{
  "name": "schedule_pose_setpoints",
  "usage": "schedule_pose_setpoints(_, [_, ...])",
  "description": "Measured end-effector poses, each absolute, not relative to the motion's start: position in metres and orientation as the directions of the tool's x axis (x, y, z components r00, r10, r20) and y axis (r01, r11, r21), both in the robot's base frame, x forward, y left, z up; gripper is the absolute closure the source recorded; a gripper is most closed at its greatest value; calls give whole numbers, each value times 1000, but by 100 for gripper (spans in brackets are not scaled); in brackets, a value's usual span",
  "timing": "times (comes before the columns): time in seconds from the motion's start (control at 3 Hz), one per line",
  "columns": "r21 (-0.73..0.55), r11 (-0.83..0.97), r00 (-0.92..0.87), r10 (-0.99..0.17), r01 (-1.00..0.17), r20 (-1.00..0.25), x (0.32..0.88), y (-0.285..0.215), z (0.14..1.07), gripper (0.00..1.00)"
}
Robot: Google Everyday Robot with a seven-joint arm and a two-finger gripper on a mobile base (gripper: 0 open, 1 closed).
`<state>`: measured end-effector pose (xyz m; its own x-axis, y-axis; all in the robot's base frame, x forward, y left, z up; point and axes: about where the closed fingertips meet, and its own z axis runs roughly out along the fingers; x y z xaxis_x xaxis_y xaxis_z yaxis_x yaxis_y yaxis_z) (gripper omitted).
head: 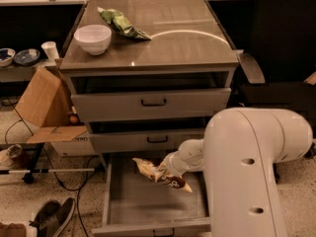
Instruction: Pick brown chip bag from bottom drawer and place on counter
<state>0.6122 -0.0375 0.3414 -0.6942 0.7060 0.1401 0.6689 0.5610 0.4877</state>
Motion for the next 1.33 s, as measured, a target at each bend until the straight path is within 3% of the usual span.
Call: schedule_pose_setpoints(1.33, [175, 686, -687, 724, 706, -66, 521, -99, 552, 100])
